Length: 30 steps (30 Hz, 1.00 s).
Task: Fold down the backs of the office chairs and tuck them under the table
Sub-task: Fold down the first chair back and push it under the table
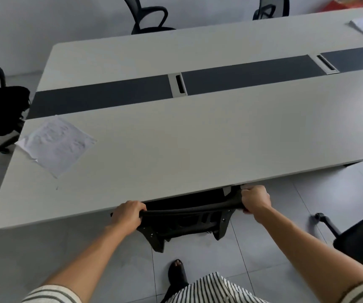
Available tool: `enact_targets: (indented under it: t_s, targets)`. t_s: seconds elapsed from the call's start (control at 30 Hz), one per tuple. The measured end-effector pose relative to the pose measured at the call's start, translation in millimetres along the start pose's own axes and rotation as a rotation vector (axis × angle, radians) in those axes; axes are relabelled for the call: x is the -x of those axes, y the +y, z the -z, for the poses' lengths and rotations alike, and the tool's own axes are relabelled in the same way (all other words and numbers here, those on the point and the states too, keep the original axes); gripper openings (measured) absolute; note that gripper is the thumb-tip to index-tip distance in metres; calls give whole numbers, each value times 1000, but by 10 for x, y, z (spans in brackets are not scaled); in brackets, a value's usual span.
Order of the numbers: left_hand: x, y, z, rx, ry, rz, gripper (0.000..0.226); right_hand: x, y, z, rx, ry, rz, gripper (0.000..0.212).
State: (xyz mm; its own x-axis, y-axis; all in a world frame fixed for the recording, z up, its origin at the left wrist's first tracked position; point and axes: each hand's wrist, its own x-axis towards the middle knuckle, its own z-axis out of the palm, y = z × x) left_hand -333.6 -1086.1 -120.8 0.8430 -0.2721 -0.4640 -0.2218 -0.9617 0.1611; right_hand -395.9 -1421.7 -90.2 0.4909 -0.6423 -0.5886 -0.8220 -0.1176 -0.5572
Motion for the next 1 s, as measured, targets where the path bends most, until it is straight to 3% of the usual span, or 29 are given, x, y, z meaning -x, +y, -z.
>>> enact_targets:
  t_s: [0.23, 0.67, 0.87, 1.0]
  targets:
    - [122, -160, -57, 0, 34, 4, 40, 282, 426, -162, -115, -33, -57, 28]
    - [95, 178, -118, -12, 72, -116, 35, -94, -82, 180, -114, 115, -40, 18]
    - [104, 119, -92, 4, 58, -129, 36, -66, 7, 136, -93, 123, -47, 18]
    - [153, 112, -77, -33, -15, -144, 26, 24, 34, 183, -110, 9, -2, 15]
